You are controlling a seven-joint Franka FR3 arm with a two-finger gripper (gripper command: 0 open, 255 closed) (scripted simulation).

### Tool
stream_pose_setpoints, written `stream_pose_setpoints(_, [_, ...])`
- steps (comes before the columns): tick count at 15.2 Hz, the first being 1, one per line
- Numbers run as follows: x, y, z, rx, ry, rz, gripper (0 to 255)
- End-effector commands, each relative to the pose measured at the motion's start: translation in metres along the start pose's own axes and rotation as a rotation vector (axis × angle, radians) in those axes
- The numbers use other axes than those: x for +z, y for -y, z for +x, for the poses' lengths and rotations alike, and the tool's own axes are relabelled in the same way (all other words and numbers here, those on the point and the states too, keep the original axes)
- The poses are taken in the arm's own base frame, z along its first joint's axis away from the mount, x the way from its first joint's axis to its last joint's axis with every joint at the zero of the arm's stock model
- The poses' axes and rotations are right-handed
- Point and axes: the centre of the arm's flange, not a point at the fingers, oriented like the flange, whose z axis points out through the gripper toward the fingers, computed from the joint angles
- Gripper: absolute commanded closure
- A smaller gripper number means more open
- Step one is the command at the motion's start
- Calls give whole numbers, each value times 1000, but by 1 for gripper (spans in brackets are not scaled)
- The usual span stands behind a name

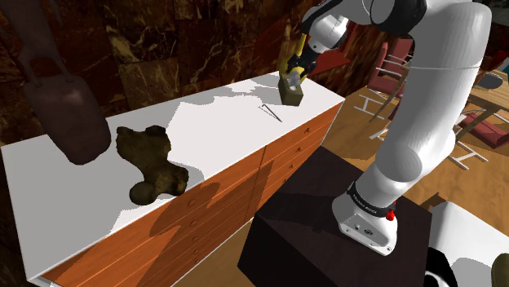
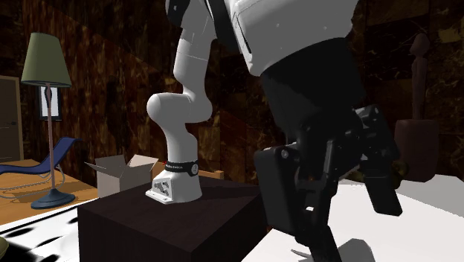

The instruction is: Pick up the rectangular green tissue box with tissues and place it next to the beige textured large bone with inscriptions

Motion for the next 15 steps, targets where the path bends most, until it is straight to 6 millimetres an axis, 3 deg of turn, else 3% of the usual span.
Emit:
stream_pose_setpoints(1, [11, 2, 0, 0, 0, -1, 0])
stream_pose_setpoints(3, [19, 2, 0, 0, 0, -1, 0])
stream_pose_setpoints(10, [19, 2, 0, 0, 0, -1, 0])
stream_pose_setpoints(11, [19, 2, 0, 0, 0, -1, 255])
stream_pose_setpoints(15, [19, 2, 0, 0, 0, -1, 255])
